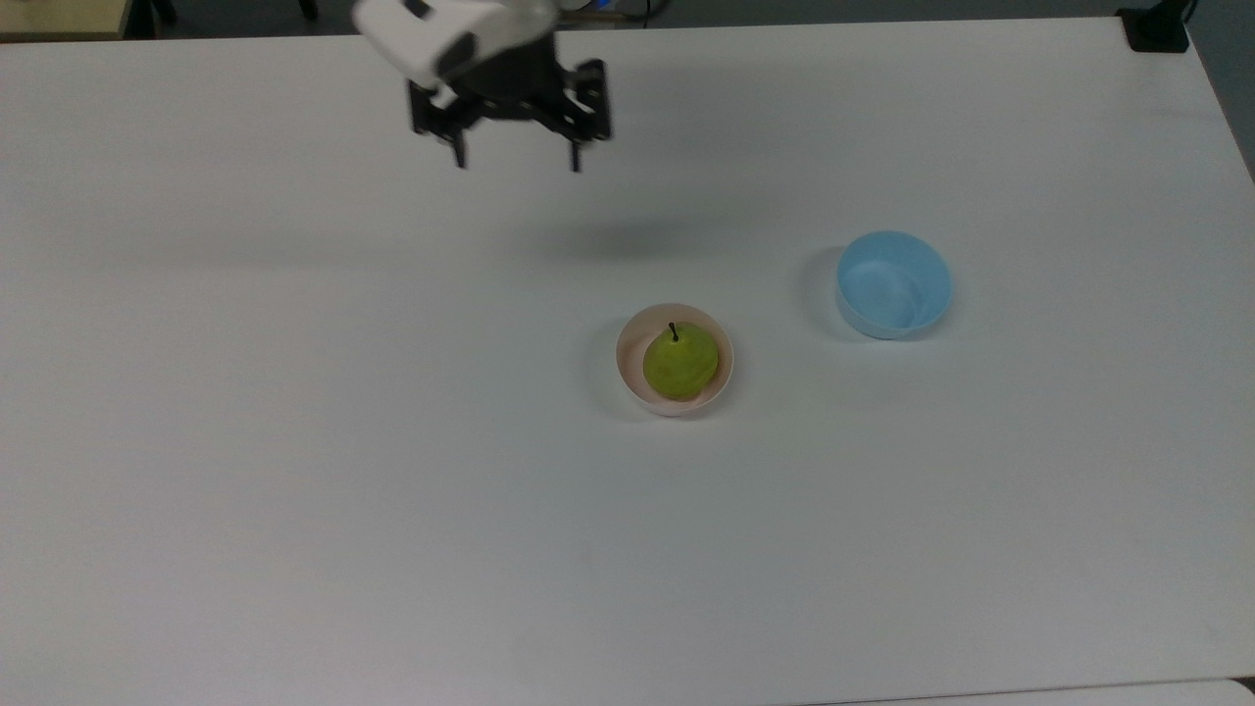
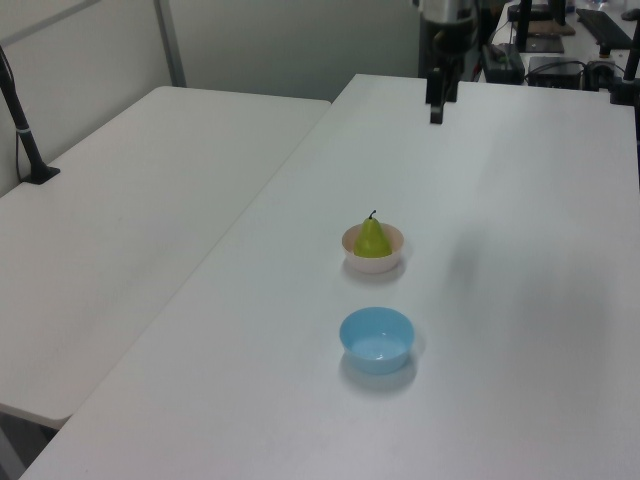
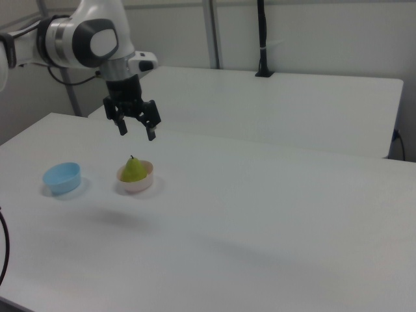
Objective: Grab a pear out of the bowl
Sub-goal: 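Move the gripper over the pink bowl and lower it around the green pear, then close the gripper on the green pear inside the pink bowl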
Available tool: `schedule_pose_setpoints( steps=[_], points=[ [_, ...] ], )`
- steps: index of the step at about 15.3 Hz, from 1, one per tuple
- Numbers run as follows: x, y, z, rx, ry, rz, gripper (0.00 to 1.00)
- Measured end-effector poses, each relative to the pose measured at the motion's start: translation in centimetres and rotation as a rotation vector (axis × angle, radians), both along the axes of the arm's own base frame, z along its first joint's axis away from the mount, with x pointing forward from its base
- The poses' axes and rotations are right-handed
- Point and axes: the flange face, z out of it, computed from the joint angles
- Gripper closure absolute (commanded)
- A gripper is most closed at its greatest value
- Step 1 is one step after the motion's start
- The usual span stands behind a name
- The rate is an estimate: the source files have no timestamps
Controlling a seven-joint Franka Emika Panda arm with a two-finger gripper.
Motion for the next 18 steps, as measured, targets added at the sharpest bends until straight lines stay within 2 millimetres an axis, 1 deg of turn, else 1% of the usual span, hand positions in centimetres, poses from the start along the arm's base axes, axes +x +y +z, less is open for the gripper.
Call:
schedule_pose_setpoints(
  steps=[1,4,7,8,11,13,15,17,18],
  points=[
    [0.8,2.5,-1.4,0.000,-0.012,0.022,0.00],
    [2.2,6.0,-5.0,-0.006,-0.020,0.060,0.00],
    [3.7,9.4,-10.0,-0.014,-0.022,0.106,0.00],
    [4.1,10.9,-12.4,-0.019,-0.015,0.123,0.00],
    [4.9,12.4,-16.2,-0.025,-0.015,0.116,0.00],
    [5.3,13.3,-18.0,-0.025,-0.029,0.124,0.00],
    [5.4,14.2,-19.2,-0.025,-0.037,0.129,0.00],
    [5.6,14.6,-19.4,-0.024,-0.046,0.125,0.00],
    [5.6,14.8,-19.5,-0.024,-0.046,0.126,0.06]
  ],
)
